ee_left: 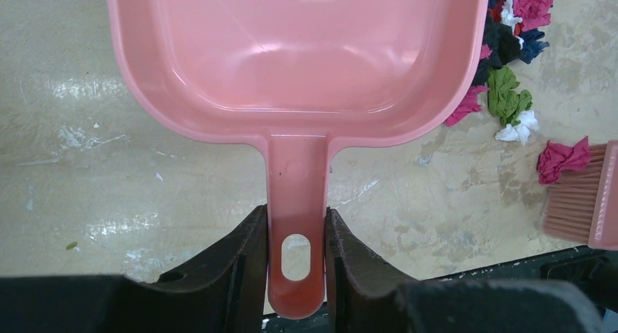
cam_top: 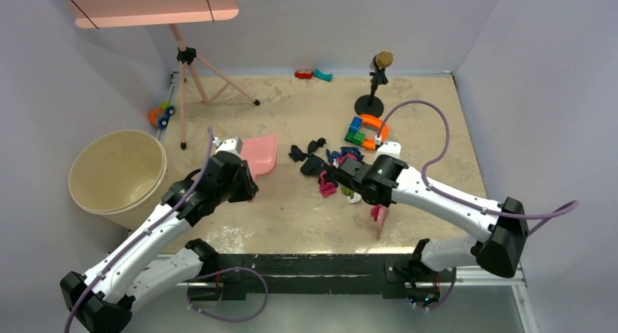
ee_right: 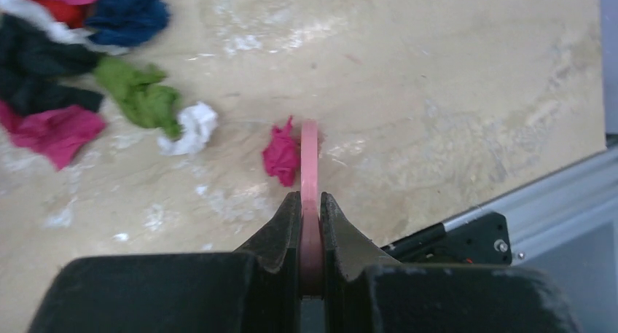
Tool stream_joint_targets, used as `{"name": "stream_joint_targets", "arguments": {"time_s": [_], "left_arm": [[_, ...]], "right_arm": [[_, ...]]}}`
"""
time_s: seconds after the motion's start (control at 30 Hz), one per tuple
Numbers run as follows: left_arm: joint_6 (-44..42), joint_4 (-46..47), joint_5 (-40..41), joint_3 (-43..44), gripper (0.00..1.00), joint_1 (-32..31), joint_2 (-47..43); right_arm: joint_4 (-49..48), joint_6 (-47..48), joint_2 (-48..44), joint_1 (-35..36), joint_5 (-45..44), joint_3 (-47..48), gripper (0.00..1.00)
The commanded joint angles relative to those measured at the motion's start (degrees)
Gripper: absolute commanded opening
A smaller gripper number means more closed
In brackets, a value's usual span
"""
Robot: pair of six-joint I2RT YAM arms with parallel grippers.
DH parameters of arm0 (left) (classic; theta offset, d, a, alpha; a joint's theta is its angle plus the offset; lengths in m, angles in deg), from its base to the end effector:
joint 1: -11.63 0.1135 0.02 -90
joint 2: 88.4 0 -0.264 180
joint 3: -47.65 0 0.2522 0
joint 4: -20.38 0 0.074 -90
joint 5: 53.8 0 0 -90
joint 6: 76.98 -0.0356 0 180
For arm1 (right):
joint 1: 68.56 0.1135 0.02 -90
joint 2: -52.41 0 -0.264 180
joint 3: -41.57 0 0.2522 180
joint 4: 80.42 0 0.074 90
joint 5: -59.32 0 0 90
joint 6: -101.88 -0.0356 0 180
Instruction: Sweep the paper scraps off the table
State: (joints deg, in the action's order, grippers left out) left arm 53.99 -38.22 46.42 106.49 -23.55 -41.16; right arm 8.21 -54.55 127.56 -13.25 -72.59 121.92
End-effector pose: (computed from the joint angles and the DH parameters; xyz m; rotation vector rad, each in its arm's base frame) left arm 0.1362 -0.0883 0.2783 -0.2068 2.4065 -0.4165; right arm 0.1419 0.1632 0.2917 0.2885 2.4125 -0.3311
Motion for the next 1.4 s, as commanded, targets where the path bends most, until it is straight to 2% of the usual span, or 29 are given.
{"name": "stream_joint_targets", "arguments": {"time_s": [0.0, 0.13, 0.33, 0.5, 0.6, 0.7, 0.8, 0.9, 0.97, 1.23, 1.37], "left_arm": [[0.2, 1.9, -0.2, -0.9, 0.23, -0.8, -1.1], [-0.7, 0.7, 0.7, -0.8, 0.23, -0.8, -1.8], [-0.8, 0.3, 1.4, -0.3, 0.23, -0.8, -1.7], [-0.4, 1.4, -0.5, -1.1, 0.23, -0.8, -1.2], [0.3, 2.3, -2.0, -2.1, 0.22, -0.9, -1.2], [0.5, 2.3, -3.5, -3.0, 0.21, -1.0, -1.2], [0.5, 2.5, -4.3, -4.6, 0.21, -1.3, -1.2], [0.3, 3.0, -5.3, -6.3, 0.20, -1.9, -0.7], [0.4, 3.2, -5.2, -7.1, 0.20, -2.9, 0.1], [-2.6, 4.1, -1.4, -5.7, 0.27, -6.7, 9.1], [-5.8, 7.5, 1.7, -4.8, 0.30, -7.3, 13.0]], "right_arm": [[7.0, -16.4, -4.0, -0.8, -1.6, -3.4, 0.00], [6.8, -18.2, -4.4, -2.0, -3.4, -4.2, 0.00], [4.1, -20.2, 3.7, -2.3, -1.9, 0.1, 0.00], [-0.6, -21.9, 8.4, -2.3, -3.8, 10.6, 0.00], [-5.2, -17.4, 11.1, -2.8, -5.9, 19.2, 0.00], [-5.6, -13.5, 13.7, -3.1, -6.9, 28.1, 0.00], [-5.4, -11.3, 13.0, -3.1, -8.7, 31.7, 0.00], [-9.1, -7.8, 8.5, -3.3, -9.9, 27.6, 0.00], [-13.8, -3.3, 3.5, -3.6, -9.3, 21.3, 0.00], [-45.2, 20.2, -20.7, -3.9, 2.5, -7.7, 0.00], [-51.8, 25.4, -31.4, -3.8, 7.9, -16.6, 0.00]]}}
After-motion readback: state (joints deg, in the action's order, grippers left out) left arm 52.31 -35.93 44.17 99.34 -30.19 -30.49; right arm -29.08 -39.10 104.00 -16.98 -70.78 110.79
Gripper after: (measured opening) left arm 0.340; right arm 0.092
